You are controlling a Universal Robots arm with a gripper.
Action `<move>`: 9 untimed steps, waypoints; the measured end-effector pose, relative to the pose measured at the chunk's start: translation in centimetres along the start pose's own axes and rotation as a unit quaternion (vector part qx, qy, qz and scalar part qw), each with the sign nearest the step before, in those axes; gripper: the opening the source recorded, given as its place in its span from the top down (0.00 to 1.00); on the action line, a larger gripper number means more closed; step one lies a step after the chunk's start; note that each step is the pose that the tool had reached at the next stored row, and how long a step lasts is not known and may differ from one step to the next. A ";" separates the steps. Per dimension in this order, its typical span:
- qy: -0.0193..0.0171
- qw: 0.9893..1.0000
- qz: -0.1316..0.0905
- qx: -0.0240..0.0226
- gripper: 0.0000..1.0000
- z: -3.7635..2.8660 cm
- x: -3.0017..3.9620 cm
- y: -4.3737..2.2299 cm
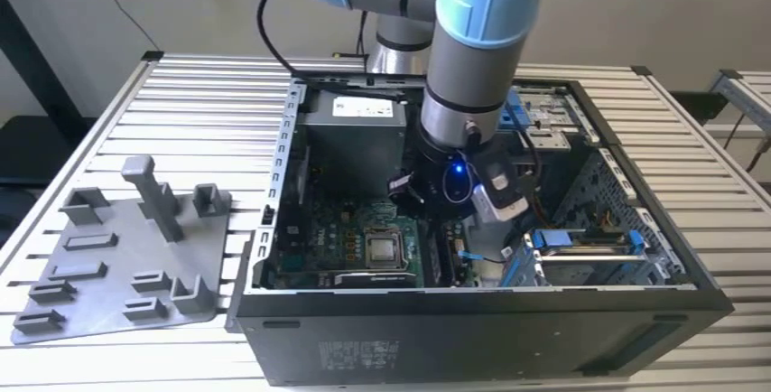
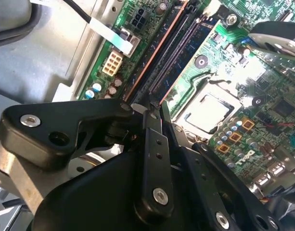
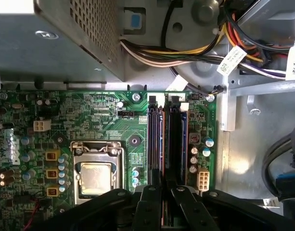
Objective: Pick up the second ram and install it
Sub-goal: 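Insert the second ram into the second slot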
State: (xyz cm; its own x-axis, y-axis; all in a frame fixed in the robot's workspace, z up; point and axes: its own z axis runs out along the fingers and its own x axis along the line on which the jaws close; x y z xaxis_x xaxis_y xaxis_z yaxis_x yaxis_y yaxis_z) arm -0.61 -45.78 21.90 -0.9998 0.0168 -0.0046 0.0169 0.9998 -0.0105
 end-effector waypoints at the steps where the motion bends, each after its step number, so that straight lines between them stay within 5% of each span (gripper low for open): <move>1: 0.000 1.000 0.000 0.000 0.86 0.06 0.00 0.00; 9: 0.000 1.000 0.000 0.000 0.86 0.22 0.00 0.03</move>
State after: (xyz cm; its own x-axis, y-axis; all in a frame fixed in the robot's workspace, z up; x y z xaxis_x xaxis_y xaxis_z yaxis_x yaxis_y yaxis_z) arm -0.61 -45.75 21.68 -0.9998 0.0169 -0.0046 0.0169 0.9998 -0.0105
